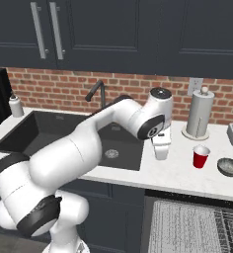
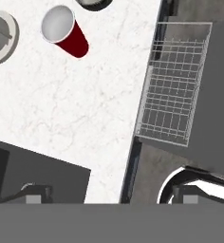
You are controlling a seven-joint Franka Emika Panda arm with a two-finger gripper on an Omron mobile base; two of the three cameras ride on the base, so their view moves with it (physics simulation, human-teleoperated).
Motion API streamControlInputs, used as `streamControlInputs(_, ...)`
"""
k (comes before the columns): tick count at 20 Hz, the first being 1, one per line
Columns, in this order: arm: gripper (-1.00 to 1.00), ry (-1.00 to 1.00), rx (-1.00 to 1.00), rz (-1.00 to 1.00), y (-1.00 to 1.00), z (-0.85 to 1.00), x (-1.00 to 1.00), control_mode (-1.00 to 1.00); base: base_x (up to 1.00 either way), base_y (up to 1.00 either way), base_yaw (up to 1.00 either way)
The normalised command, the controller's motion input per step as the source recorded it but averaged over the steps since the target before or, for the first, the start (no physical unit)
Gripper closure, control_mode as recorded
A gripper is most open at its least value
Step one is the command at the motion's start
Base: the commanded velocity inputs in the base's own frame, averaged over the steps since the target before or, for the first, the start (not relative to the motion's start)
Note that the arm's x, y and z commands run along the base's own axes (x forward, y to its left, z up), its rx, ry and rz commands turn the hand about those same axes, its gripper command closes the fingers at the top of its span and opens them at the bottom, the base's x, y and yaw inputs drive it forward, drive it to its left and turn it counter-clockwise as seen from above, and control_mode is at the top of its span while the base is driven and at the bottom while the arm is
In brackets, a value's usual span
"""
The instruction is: Pick up the cup and bowl from the counter, place them in the dishwasher, and close the dishwasher door.
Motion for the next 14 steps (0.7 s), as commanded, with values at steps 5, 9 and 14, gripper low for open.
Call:
streamControlInputs(5, -1.00, 0.00, 0.00, -0.14, -0.46, 0.00, 0.30, -1.00, 0.00, 0.00, 0.00)
streamControlInputs(9, -1.00, 0.00, 0.00, -0.06, -0.40, 0.00, 0.14, -1.00, 0.00, 0.00, 0.00)
streamControlInputs(14, -1.00, 0.00, 0.00, -0.01, -0.40, -0.08, 0.00, -1.00, 0.00, 0.00, 0.00)
